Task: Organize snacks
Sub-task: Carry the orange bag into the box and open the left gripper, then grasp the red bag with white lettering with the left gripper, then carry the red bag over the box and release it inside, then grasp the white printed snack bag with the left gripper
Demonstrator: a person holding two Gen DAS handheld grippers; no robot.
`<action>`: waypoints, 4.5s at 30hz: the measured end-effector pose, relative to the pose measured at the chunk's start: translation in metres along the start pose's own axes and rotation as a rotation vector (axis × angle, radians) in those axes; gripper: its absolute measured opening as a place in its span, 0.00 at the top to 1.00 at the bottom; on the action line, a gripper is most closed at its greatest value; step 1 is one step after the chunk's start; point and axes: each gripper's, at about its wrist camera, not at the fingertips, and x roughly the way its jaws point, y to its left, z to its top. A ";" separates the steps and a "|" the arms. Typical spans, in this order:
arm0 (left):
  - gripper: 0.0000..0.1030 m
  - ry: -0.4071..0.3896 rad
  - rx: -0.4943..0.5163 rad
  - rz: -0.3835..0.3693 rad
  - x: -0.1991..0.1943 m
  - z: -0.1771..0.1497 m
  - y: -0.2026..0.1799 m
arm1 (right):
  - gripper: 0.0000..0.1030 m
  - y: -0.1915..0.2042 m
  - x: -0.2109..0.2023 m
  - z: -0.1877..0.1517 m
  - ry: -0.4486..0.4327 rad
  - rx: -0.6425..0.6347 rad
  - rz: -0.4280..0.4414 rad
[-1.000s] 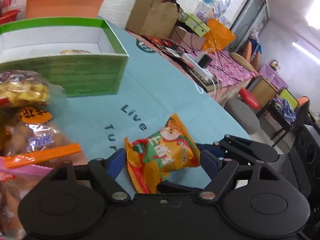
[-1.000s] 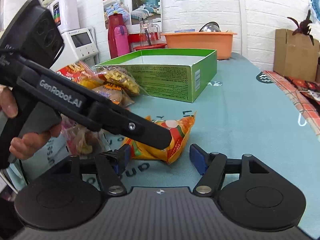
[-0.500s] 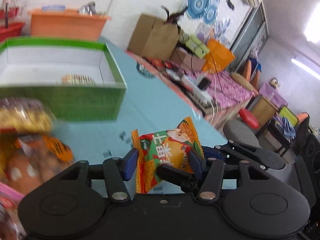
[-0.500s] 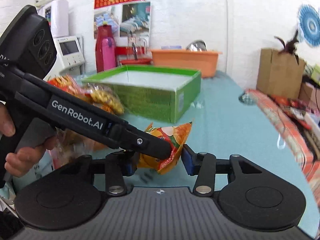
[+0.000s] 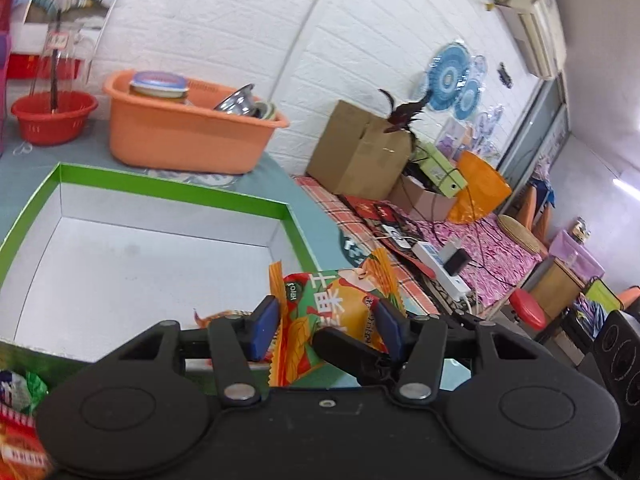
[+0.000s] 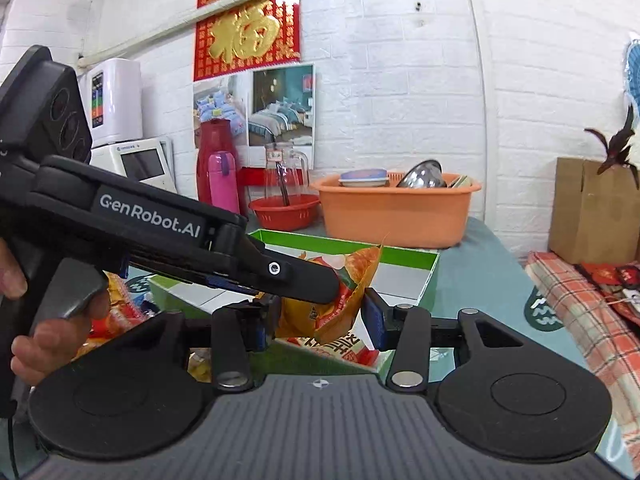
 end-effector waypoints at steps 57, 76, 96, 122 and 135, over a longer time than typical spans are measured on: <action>0.00 -0.102 -0.091 0.249 -0.181 -0.058 0.093 | 0.00 0.162 0.003 -0.004 0.172 0.049 0.348; 0.45 -0.040 -0.115 0.150 -0.166 -0.051 0.108 | 0.19 0.179 0.053 -0.013 0.238 -0.007 0.241; 0.44 -0.097 0.028 0.031 -0.107 0.007 0.043 | 0.24 0.114 0.017 0.022 0.028 -0.005 0.123; 0.00 -0.003 -0.059 0.104 -0.050 0.022 0.076 | 0.00 0.039 0.053 0.003 0.135 0.092 -0.025; 0.00 -0.126 0.025 0.169 -0.158 -0.024 0.021 | 0.00 0.057 -0.043 0.011 -0.010 0.141 0.063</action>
